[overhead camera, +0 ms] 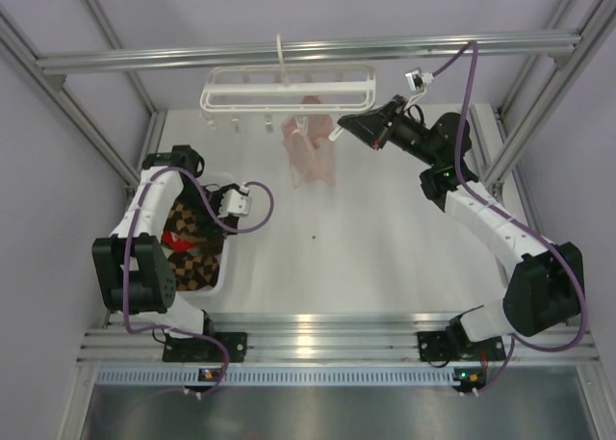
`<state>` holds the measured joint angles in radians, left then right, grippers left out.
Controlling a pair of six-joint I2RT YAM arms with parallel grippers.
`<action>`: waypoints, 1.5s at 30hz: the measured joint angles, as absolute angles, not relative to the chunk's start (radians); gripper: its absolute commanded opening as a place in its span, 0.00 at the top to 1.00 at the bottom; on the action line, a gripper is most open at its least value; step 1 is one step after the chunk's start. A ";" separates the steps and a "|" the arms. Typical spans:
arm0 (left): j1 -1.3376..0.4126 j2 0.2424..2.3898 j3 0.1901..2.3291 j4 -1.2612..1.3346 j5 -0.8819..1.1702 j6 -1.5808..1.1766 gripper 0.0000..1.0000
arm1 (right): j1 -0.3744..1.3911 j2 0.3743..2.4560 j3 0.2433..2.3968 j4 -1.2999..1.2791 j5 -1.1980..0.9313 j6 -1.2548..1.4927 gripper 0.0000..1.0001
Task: Clip the socks to the hanger
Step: Pick up the sock from the bin, then clamp the sock onto the hanger.
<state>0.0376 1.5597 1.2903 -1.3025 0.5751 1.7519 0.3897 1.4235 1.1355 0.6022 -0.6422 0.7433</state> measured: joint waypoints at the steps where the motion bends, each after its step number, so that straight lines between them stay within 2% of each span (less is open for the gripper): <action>1: 0.038 1.558 1.288 -1.301 0.575 1.750 0.32 | 0.390 1.423 1.135 0.602 -0.642 0.743 1.00; 9: 0.033 1.559 1.288 -1.290 0.567 1.726 0.65 | 0.390 1.423 1.135 0.602 -0.642 0.743 1.00; 12: 0.027 1.561 1.290 -1.283 0.560 1.718 0.86 | 0.390 1.423 1.135 0.602 -0.642 0.743 1.00; 13: 0.025 1.561 1.291 -1.280 0.557 1.713 0.98 | 0.390 1.423 1.135 0.602 -0.642 0.743 1.00; 14: 0.023 1.561 1.294 -1.279 0.555 1.709 1.00 | 0.390 1.423 1.135 0.602 -0.642 0.743 1.00; 22: 0.017 1.518 1.338 -1.283 0.585 1.604 1.00 | 0.390 1.423 1.135 0.599 -0.638 0.735 1.00; 33: 0.007 1.089 1.478 -1.136 0.787 1.144 1.00 | 0.390 1.423 1.145 0.578 -0.624 0.699 1.00; 38: -0.078 0.980 1.427 -0.899 0.880 0.764 1.00 | 0.390 1.428 1.150 0.576 -0.624 0.696 1.00; 45: -0.308 0.955 1.261 -0.544 0.802 0.318 1.00 | 0.390 1.444 1.164 0.569 -0.621 0.716 1.00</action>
<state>-0.3084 0.9550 1.2606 -0.5438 0.8024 0.3183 0.3897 1.4445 1.1637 0.5686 -0.6209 0.7162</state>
